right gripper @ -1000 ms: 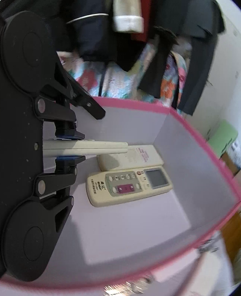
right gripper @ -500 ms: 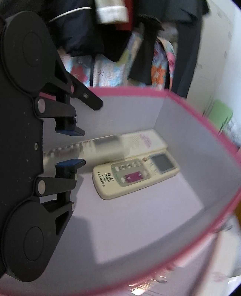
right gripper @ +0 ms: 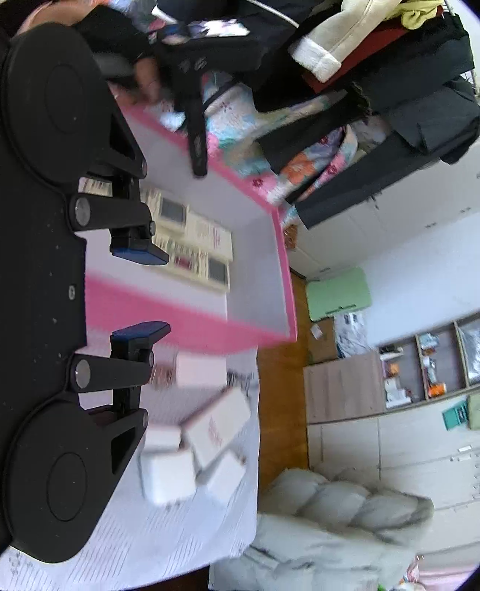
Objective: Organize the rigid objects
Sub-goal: 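Move the right gripper to the silver keys and close on them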
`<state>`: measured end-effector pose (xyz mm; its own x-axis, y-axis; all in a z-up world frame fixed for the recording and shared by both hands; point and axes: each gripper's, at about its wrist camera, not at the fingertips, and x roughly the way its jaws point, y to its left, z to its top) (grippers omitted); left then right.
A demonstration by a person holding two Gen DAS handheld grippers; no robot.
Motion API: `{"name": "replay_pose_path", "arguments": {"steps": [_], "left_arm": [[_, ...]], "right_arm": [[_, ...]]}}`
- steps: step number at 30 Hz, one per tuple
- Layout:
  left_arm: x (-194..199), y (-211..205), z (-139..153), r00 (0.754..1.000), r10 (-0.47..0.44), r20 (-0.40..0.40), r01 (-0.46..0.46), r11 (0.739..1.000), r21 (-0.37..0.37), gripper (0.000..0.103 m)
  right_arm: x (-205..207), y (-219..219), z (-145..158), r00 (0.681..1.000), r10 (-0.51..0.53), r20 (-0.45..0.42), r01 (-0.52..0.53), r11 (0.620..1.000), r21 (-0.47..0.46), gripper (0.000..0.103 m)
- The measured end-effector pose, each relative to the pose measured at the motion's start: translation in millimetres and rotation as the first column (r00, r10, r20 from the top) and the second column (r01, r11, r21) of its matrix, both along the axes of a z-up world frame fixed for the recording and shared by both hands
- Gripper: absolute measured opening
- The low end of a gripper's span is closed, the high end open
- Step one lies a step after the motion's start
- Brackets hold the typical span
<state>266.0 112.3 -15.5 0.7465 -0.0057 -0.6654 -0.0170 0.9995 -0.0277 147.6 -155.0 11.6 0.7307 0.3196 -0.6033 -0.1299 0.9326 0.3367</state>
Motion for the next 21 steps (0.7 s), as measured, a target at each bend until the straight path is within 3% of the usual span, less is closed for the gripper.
{"name": "replay_pose_path", "arguments": {"steps": [7,12,16,21], "left_arm": [[1,0,0,1.0,-0.002,0.0,0.002,1.0,0.004,0.006],[1,1,0,1.0,-0.003,-0.001,0.003,1.0,0.007,0.005],[1,-1,0,1.0,-0.014,-0.004,0.014,1.0,0.027,0.006],[0,-5,1,1.0,-0.017,-0.002,0.017,0.999,0.031,0.006]], "right_arm": [[6,-12,-47,0.999,-0.032,0.015,0.034,0.985,-0.17,0.039],[27,-2,-67,0.998,0.054,0.012,-0.05,0.971,-0.234,0.038],[40,11,-73,0.994,0.097,0.054,-0.075,0.943,-0.325,0.034],[61,16,-82,0.984,0.178,0.024,-0.154,0.902,-0.403,0.034]]}}
